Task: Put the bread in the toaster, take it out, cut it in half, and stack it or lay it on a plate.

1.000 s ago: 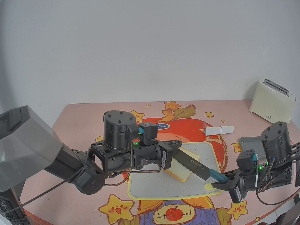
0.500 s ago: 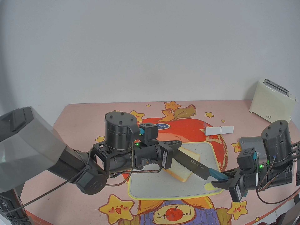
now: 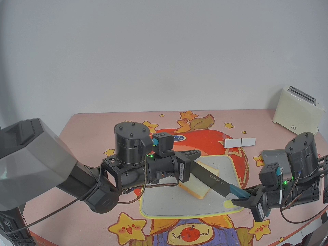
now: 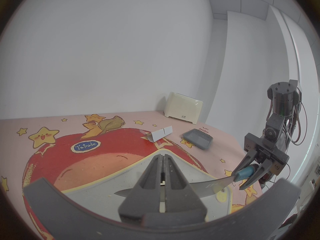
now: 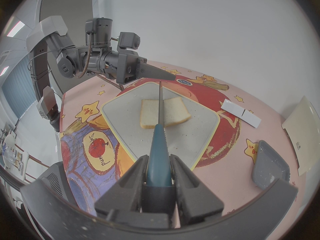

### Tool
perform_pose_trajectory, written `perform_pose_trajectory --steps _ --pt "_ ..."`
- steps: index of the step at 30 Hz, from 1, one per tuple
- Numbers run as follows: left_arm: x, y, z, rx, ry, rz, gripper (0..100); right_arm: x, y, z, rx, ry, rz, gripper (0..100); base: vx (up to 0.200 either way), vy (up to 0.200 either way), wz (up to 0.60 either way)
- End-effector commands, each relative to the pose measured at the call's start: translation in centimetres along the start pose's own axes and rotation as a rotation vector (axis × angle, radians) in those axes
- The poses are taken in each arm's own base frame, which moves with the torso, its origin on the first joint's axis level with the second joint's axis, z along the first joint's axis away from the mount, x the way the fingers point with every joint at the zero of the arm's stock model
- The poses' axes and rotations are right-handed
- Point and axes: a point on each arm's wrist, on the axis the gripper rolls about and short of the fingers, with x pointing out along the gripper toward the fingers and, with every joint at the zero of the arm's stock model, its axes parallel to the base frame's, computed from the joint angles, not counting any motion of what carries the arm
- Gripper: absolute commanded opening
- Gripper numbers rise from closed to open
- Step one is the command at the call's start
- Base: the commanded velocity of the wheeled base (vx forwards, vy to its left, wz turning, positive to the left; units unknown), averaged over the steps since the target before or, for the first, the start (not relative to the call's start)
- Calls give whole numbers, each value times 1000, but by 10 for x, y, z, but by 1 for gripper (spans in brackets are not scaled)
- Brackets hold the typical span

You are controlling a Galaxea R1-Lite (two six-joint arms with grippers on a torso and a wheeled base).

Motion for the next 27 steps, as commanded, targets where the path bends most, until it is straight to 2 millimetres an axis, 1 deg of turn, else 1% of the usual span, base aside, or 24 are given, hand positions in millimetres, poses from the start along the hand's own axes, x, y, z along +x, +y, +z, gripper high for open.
perform_pose_trajectory --steps 1,6,10,18,21,27 --pt "-6 -2 2 1 -3 -5 0 0 0 1 2 -5 2 0 0 0 0" --pt "-7 -3 2 -1 0 -11 0 1 0 2 10 -9 3 0 0 0 0" --pt "-7 -3 -5 -3 25 -21 0 1 0 2 10 -8 3 0 0 0 0" --pt "-8 -4 0 7 -29 -47 0 1 0 2 11 -9 2 0 0 0 0" --pt "-10 -4 -7 1 -9 -44 0 1 0 2 11 -11 1 0 0 0 0" --pt "-11 -4 -11 -4 8 -43 0 0 0 5 29 -18 1 0 0 0 0"
